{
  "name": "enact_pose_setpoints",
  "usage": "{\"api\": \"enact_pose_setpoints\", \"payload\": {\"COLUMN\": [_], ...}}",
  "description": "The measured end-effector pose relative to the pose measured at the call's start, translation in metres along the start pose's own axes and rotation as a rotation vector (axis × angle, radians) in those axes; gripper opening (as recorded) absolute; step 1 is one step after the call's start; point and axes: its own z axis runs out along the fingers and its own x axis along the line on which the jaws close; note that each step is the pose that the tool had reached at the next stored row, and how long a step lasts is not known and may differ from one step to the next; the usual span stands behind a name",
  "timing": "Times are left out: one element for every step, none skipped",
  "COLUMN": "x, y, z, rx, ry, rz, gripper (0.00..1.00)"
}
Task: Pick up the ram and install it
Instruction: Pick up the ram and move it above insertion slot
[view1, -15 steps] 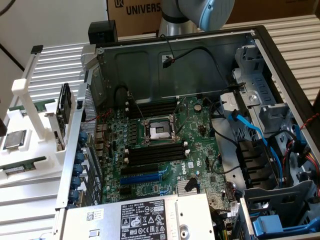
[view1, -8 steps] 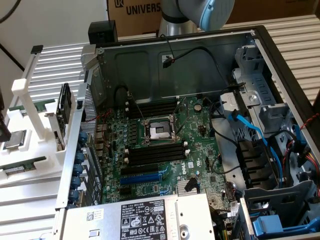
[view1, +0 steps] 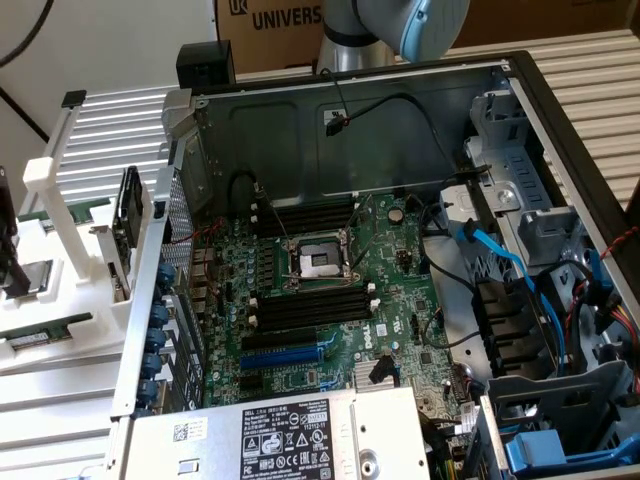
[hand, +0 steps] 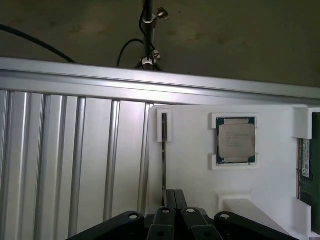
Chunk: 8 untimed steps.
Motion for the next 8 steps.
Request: {"api": "enact_pose_setpoints", "payload": {"x": [0.001,0.001,0.001,0.004,0.004,0.005,0.005,0.005], "y": [0.0000,0.0000,-0.0001,-0.0013,-0.0030,-0.0037,-0.0043,-0.0050], "z": [0.0046,0.0048,0.0052,0.0097,0.0128,0.0143,0.0155,0.0170], "rx": [-0.0283,-0.0444,-0.0542,-0.0567,-0.0569,-0.0577,-0.0593,-0.0608], "ry": [-0.0047,-0.0067,-0.0096,-0.0205,-0.0232,-0.0246,-0.0254,-0.0258], "rz": [0.002,0.003,0.003,0.003,0.003,0.003,0.003,0.003], "gripper": [0.10,0.10,0.10,0.10,0.10,0.10,0.10,0.10]}}
